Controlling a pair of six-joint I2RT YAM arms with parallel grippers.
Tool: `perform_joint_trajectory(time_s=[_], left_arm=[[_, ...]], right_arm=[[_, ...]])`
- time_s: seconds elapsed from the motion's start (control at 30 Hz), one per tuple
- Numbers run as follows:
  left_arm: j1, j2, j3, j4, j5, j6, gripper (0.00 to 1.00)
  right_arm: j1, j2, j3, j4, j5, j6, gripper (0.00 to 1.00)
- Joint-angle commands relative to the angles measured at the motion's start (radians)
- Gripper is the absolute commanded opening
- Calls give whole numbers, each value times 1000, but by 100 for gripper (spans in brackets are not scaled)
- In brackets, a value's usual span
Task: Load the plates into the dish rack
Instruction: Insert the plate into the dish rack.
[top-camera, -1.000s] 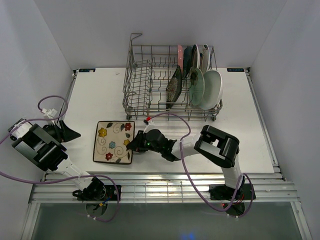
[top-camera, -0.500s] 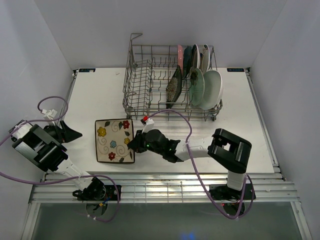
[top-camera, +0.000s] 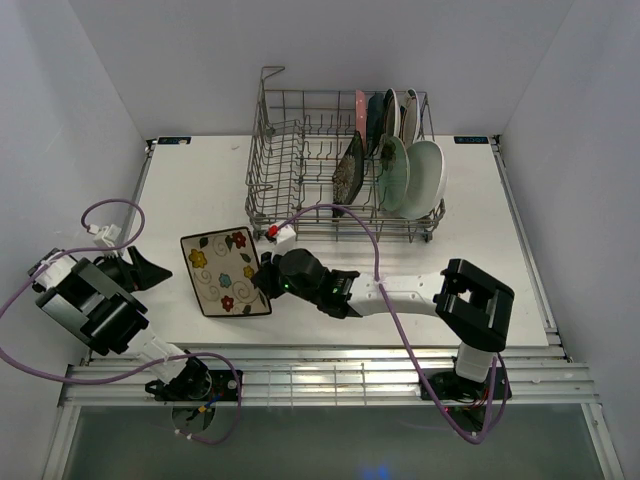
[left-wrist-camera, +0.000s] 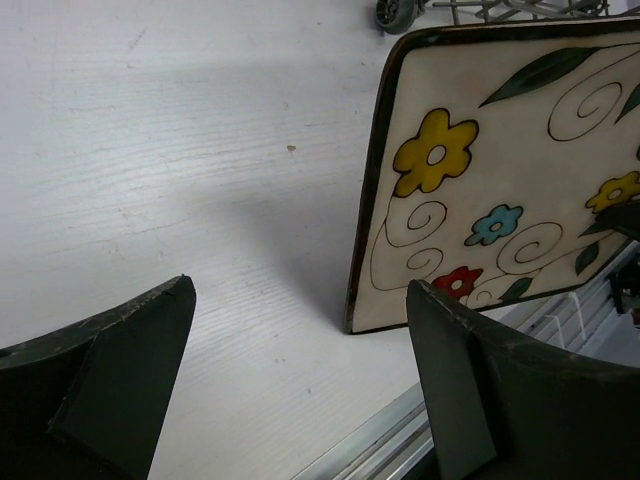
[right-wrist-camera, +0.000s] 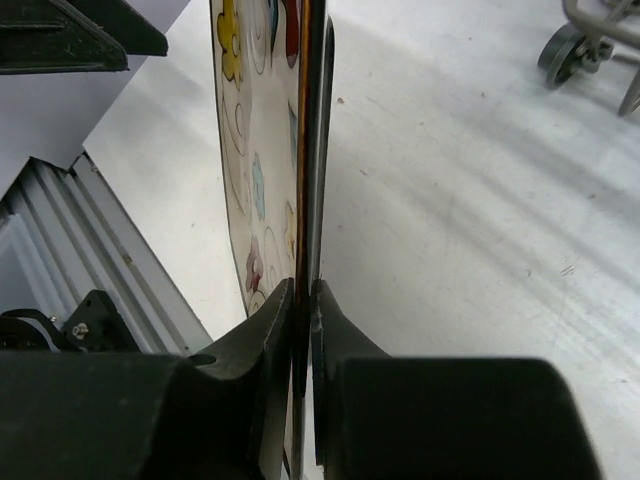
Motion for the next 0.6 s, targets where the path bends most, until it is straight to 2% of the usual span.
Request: perform_joint_trajectory(time_s=[0.0, 0.27, 0.57], left_arm=[[4, -96, -11, 128, 29, -83, 97], [-20, -146, -43, 225, 32, -190, 97], [-66, -229, -70, 398, 35, -401, 97]], right_arm=[[7, -89, 91, 13, 98, -135, 8], [10, -163, 186, -100, 154, -232, 8], [9, -195, 319, -208, 178, -312, 8]])
